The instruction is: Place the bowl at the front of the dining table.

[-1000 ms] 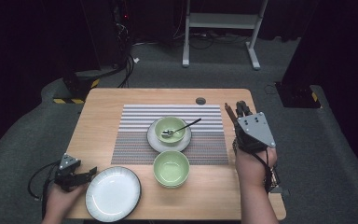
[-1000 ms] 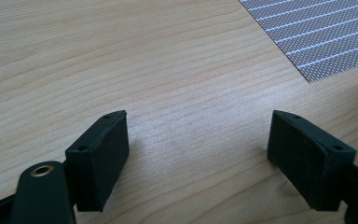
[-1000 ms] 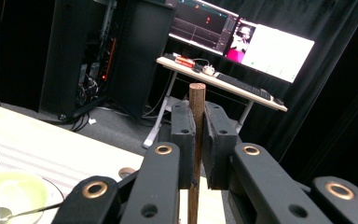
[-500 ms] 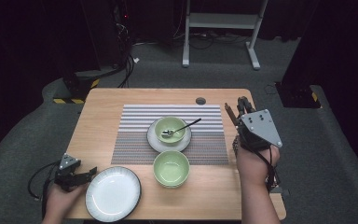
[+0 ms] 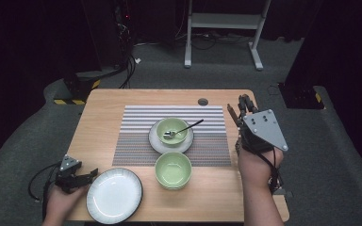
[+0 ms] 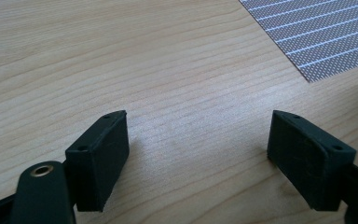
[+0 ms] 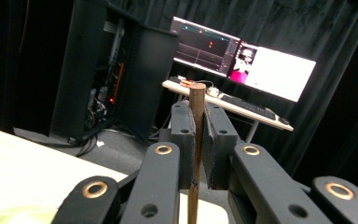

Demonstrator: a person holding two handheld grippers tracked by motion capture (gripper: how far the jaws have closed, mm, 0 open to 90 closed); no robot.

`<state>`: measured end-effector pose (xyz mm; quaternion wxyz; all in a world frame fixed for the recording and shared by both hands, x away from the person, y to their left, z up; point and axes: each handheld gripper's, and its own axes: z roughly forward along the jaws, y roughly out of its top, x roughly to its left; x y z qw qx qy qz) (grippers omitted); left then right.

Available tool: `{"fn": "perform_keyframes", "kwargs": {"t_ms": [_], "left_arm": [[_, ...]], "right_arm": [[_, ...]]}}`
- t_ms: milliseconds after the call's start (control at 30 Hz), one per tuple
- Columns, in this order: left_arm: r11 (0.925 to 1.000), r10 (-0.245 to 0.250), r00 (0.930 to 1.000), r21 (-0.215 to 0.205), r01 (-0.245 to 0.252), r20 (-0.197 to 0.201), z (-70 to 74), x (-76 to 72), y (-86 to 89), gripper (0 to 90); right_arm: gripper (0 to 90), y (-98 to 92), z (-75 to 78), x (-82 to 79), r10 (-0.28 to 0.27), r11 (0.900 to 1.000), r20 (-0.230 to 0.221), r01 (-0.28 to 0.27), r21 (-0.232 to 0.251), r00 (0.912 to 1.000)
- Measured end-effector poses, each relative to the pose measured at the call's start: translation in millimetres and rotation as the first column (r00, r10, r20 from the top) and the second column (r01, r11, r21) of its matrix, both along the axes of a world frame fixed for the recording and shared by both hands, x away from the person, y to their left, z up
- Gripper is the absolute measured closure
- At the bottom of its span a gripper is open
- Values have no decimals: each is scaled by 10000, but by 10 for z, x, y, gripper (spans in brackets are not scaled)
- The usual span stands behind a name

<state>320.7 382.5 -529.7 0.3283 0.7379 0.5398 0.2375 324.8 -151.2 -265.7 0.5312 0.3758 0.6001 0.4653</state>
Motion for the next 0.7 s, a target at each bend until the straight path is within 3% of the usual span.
{"fn": "perform_keyframes", "kwargs": {"t_ms": [133, 300, 700], "left_arm": [[10000, 6, 10000, -9, -6, 5, -1, 0, -1, 207], [10000, 0, 10000, -8, 0, -2, 0, 0, 0, 207], [10000, -1, 10000, 12, 1, 4, 0, 0, 0, 208]], "right_arm": [[842, 11, 37, -19, 338, 9989, -21, -337, 326, 9994], [842, 52, 20, -13, 523, 9980, -73, -520, 362, 9986], [841, 98, -145, 26, 852, 9945, -397, -826, 639, 9956]]}}
